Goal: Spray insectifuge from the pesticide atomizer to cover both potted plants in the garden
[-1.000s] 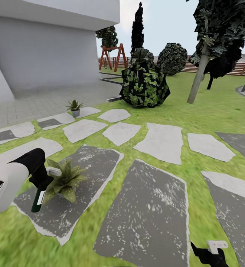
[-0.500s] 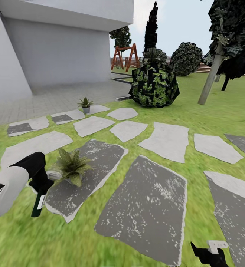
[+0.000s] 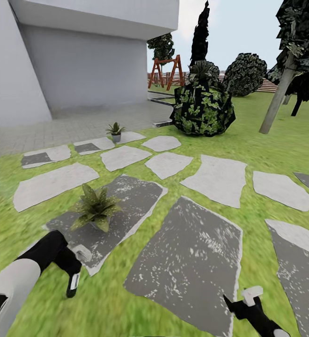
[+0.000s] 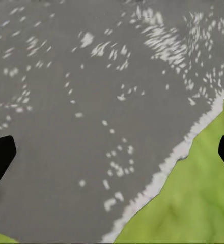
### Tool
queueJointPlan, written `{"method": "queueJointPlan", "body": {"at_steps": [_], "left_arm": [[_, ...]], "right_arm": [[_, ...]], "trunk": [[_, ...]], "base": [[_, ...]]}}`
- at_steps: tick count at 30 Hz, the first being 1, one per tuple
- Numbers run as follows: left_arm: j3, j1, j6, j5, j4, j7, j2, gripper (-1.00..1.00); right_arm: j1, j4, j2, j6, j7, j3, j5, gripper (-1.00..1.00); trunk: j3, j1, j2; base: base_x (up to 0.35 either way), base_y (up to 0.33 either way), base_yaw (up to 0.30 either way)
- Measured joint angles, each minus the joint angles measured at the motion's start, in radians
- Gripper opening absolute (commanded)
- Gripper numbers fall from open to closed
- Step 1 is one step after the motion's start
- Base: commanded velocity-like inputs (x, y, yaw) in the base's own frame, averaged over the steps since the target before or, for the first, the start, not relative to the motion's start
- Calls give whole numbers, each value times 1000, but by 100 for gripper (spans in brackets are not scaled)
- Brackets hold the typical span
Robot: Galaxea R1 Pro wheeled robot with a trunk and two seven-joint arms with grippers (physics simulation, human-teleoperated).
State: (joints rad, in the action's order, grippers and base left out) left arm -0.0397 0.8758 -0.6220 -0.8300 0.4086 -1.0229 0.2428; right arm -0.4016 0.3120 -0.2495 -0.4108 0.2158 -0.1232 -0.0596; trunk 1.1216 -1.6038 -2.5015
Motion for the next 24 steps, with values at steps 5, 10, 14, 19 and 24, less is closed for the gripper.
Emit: {"method": "queueJointPlan", "body": {"at_steps": [5,10,14,19,24], "left_arm": [[-4,-41,281,156,-3,4,-42,-100],[-8,-47,392,163,0,10,-103,-100],[-10,-48,456,161,-1,10,-135,-100],[-28,-49,504,154,-2,9,-143,-100],[-90,-73,546,149,-2,10,-151,-100]], "right_arm": [[-3,274,36,222,112,-29,84,100],[-11,399,68,300,375,-32,227,100],[-17,421,82,306,515,-32,247,100],[-28,423,84,306,560,-32,250,100],[-29,430,103,306,564,-58,251,-100]], "trunk": [[0,0,0],[0,0,0],[0,0,0],[0,0,0],[0,0,0]], "base": [[0,0,0],[0,0,0],[0,0,0],[0,0,0],[0,0,0]]}}
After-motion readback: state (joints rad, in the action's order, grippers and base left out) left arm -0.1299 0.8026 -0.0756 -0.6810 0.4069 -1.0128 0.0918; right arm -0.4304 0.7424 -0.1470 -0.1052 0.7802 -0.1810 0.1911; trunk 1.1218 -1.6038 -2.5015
